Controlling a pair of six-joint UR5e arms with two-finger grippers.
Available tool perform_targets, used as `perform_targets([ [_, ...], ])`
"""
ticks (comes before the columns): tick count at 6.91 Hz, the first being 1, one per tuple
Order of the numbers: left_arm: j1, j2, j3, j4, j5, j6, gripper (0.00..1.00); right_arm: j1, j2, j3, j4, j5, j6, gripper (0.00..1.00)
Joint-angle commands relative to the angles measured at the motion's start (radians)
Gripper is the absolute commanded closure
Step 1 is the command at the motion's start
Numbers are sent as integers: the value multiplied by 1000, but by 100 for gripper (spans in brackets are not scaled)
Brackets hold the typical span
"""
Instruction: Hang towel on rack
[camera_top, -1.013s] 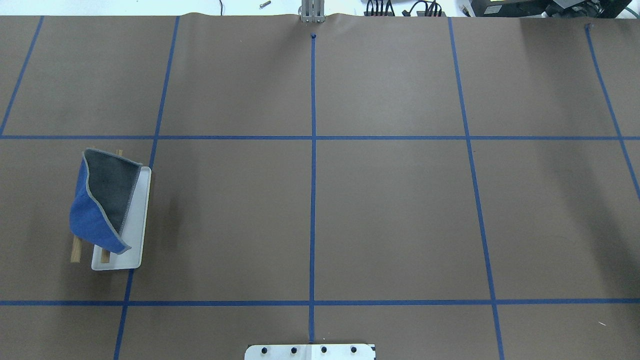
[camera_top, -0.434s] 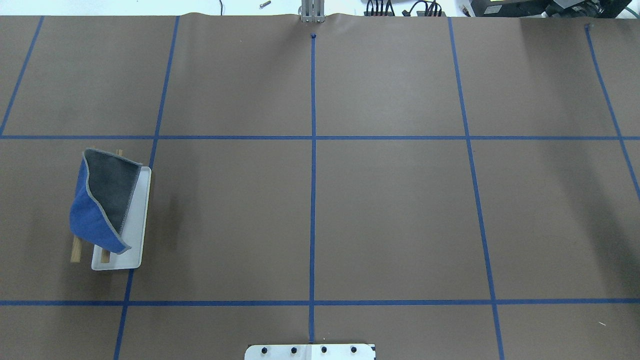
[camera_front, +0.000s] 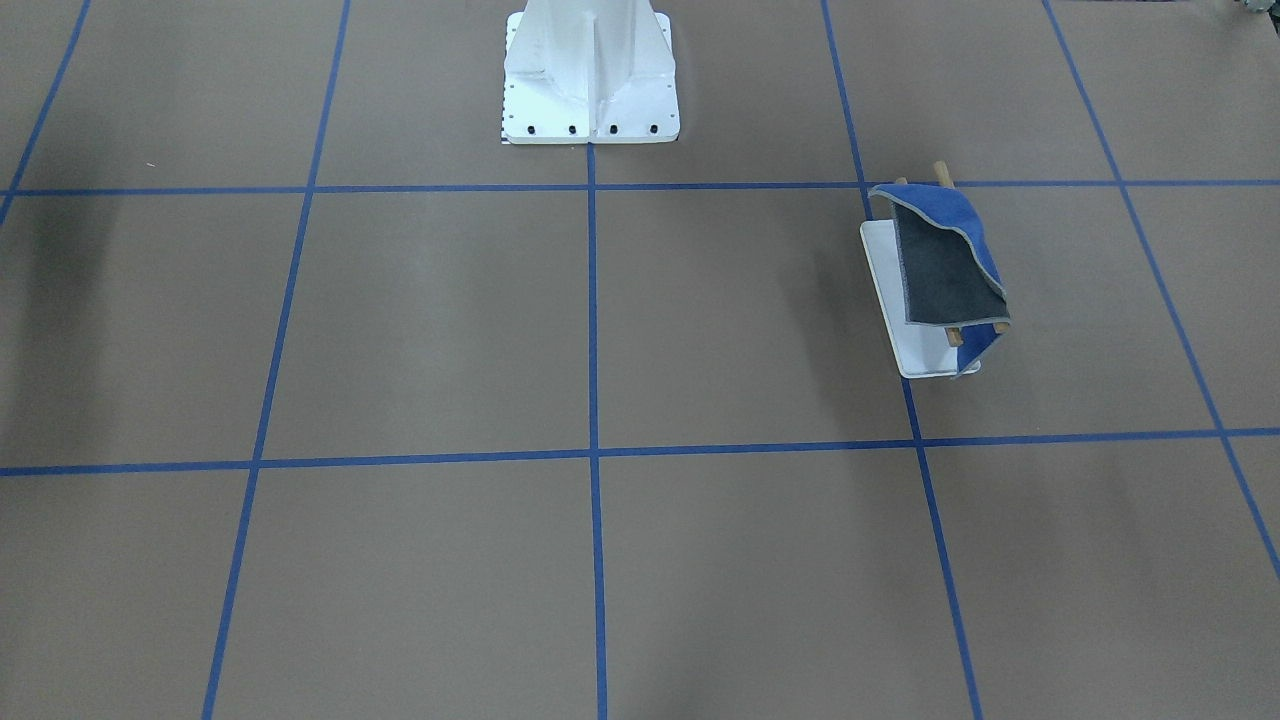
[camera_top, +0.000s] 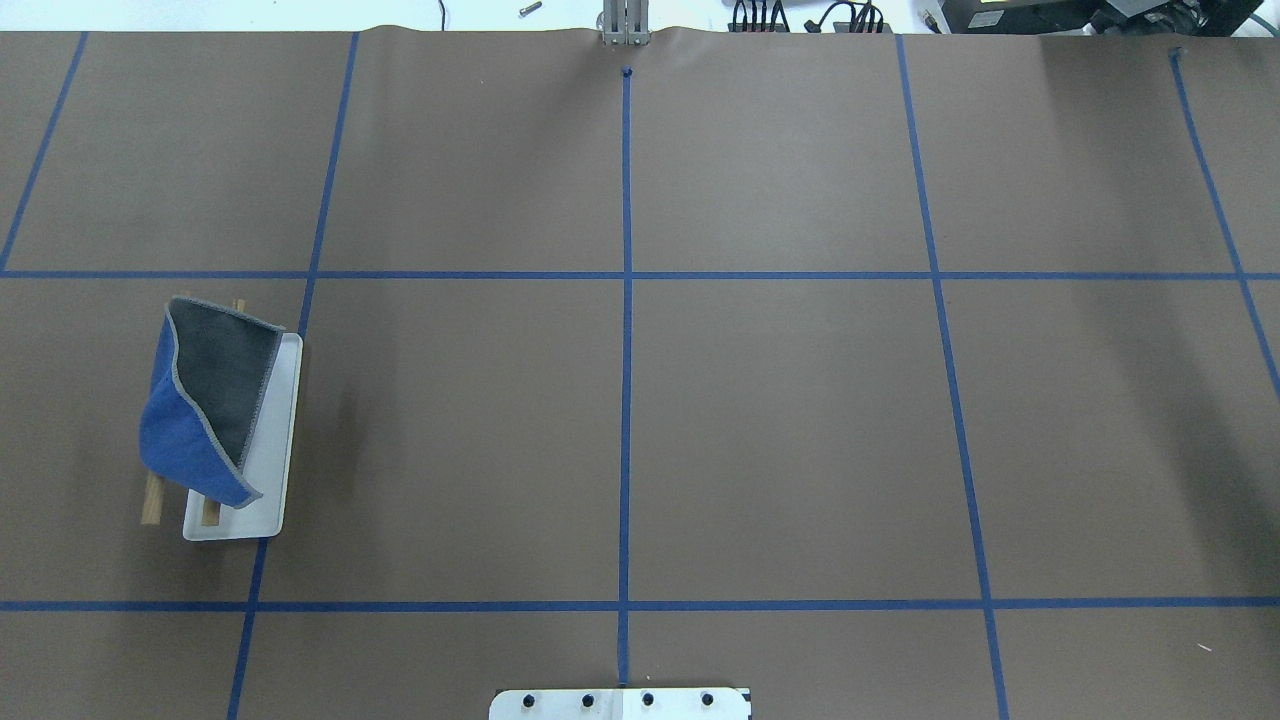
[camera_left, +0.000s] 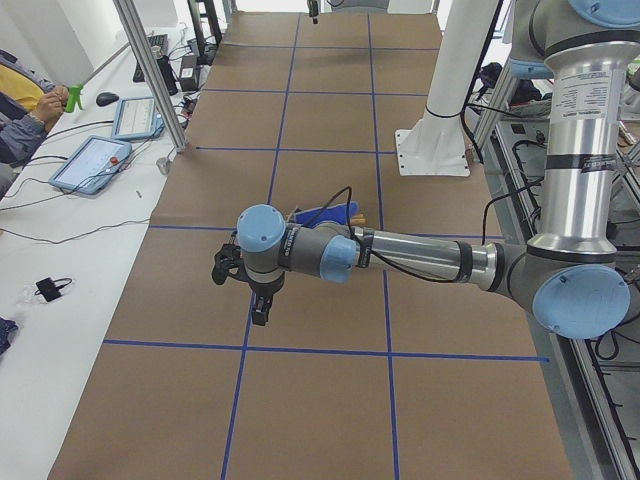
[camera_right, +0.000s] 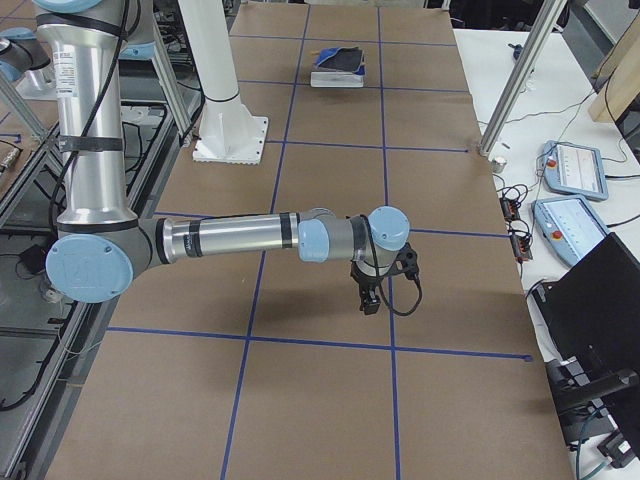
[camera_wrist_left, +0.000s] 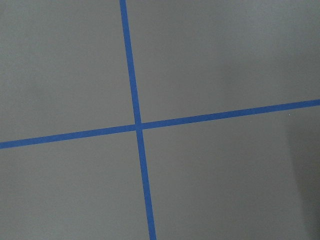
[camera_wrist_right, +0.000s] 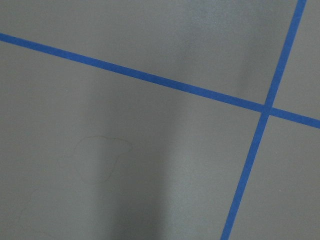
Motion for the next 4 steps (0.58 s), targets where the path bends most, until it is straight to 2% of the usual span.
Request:
perform_targets([
  [1,3,21,-46,1,-9,-2,2,-12,1,-2,0,0,5,0],
  [4,3,23,-46,-1,-10,0,2,-29,15,-17,0,2,5,0],
])
